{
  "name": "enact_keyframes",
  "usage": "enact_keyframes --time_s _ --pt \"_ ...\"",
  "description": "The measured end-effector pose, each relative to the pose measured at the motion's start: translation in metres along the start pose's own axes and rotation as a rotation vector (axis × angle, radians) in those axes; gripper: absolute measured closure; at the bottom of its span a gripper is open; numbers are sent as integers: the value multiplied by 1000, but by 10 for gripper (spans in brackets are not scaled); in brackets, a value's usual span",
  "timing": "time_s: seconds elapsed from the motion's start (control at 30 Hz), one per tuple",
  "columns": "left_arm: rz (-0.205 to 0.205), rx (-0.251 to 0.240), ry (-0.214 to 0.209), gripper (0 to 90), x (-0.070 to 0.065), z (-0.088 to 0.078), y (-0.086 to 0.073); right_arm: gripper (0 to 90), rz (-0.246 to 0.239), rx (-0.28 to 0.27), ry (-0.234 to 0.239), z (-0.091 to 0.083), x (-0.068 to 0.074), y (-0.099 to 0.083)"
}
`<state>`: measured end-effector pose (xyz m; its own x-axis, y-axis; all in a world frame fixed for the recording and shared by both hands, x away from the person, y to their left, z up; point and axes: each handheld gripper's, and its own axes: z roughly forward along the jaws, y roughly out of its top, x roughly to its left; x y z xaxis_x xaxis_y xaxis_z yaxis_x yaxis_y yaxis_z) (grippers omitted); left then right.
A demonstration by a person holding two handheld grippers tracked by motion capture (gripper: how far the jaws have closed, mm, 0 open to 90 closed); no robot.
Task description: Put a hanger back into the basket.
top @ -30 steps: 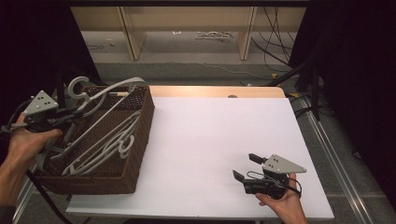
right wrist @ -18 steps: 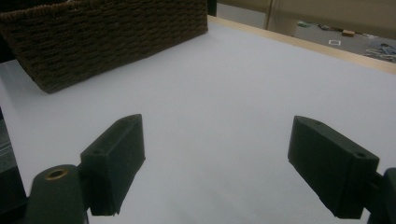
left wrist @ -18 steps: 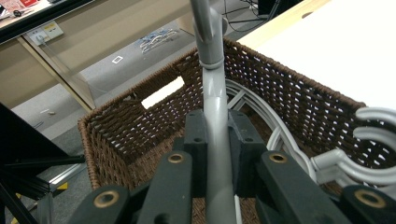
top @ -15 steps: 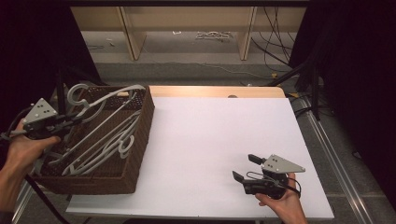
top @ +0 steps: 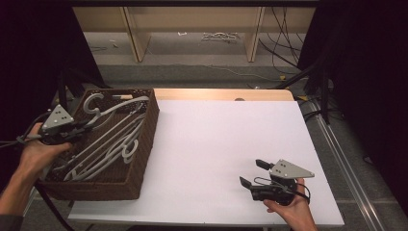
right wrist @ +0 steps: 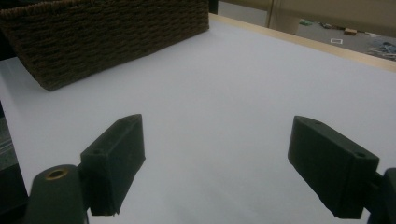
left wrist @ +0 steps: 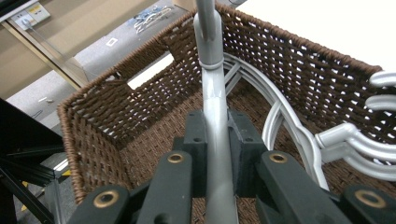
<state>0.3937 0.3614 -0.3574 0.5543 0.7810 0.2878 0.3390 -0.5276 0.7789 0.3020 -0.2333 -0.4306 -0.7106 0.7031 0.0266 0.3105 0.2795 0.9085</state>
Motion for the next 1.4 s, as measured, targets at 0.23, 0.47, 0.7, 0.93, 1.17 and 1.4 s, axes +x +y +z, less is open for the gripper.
enact_keyframes --time_s 0.23,0.47,0.7,0.93,1.17,1.4 --pt "49 77 -24 793 -4 11 -11 198 3 17 2 -1 0 0" --pt "66 73 -60 791 -8 19 -19 199 -5 13 16 1 1 -1" --pt "68 91 -141 780 -26 32 -17 199 -8 25 9 1 1 -1" --pt "121 170 -161 778 -38 44 -17 199 -9 15 14 2 1 -1" --pt "124 174 -164 777 -42 46 -19 199 -9 14 16 2 1 -1" --pt "83 195 -185 688 -40 44 -17 200 -7 2 21 4 1 -2"
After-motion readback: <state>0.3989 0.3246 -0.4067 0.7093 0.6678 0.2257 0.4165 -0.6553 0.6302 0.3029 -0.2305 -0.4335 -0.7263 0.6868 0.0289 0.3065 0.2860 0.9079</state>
